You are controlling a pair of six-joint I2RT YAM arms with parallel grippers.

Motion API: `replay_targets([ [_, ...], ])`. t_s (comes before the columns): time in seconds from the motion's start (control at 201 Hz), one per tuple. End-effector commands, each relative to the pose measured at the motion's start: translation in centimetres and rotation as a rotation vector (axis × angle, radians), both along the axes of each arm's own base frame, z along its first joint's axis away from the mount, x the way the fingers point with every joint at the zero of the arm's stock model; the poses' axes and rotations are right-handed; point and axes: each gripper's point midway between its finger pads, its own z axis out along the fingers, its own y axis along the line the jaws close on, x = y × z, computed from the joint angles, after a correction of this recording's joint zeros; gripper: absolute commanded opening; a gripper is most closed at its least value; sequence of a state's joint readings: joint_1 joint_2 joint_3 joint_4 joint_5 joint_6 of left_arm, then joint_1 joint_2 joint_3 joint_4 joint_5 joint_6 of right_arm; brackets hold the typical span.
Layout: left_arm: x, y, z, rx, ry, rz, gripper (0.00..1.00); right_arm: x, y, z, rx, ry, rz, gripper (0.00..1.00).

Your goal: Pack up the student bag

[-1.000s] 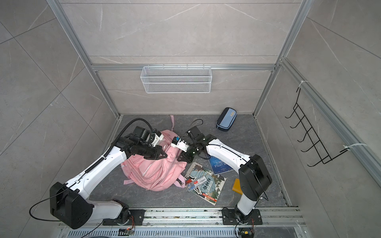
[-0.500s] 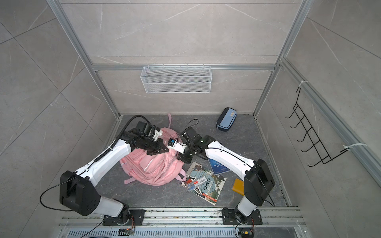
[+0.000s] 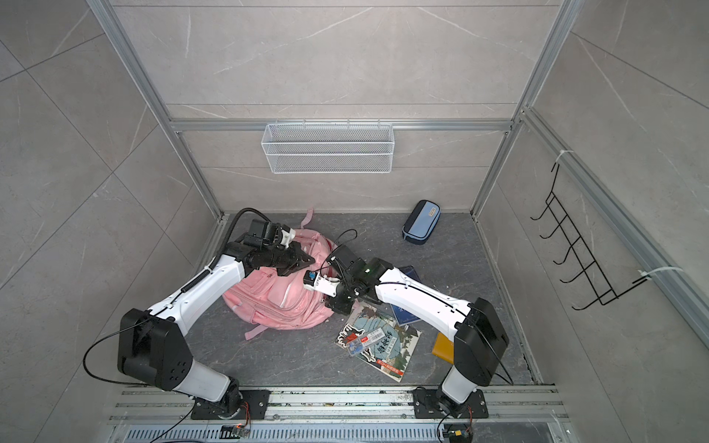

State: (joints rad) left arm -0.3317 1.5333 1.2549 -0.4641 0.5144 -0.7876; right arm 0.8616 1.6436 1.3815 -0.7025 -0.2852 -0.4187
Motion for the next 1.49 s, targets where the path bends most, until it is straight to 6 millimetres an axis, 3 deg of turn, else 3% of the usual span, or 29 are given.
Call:
replay_targets([
  [0.0, 6.0, 2.2, 6.3, -0.156, -0.119, 0.228, 0.0, -2.8, 0.9, -0.6, 0.019, 0.072, 0.01, 0.0],
  [0.224, 7.4, 3.2, 11.8, -0.276, -0.115, 0.384, 0.0, -2.8, 2.4, -2.6, 0.051, 0.032, -0.069, 0.0],
  [0.408, 7.9, 3.5, 13.6, -0.407, -0.078, 0.485, 0.0, -2.0, 4.3, -1.0, 0.19, 0.044, -0.145, 0.0],
  [0.513, 8.8, 3.5, 15.7, -0.586, -0.08, 0.562, 0.0, -1.9, 5.1, -1.2, 0.251, 0.083, -0.176, 0.0],
  [0.667, 9.2, 2.7, 21.0, -0.664, -0.156, 0.541, 0.0, -2.3, 5.2, -2.5, 0.283, 0.121, -0.197, 0.0],
  [0.926, 8.4, 1.8, 24.9, -0.739, -0.196, 0.533, 0.0, -2.6, 5.7, -4.6, 0.274, 0.168, -0.192, 0.0],
  [1.046, 7.8, 2.1, 24.4, -0.709, -0.205, 0.524, 0.0, -2.9, 5.7, -4.4, 0.282, 0.192, -0.193, 0.0],
  [1.155, 7.1, 2.6, 21.2, -0.582, -0.187, 0.481, 0.0, -3.3, 4.2, -2.6, 0.288, 0.189, -0.217, 0.03],
  [1.354, 5.9, 0.9, 14.2, -0.294, -0.206, 0.164, 0.0, -1.5, -0.4, 2.1, 0.399, 0.278, -0.422, 0.51],
  [1.489, 5.0, 0.6, 10.7, -0.151, -0.212, 0.014, 0.0, 0.2, -3.2, 4.2, 0.443, 0.294, -0.519, 0.7],
])
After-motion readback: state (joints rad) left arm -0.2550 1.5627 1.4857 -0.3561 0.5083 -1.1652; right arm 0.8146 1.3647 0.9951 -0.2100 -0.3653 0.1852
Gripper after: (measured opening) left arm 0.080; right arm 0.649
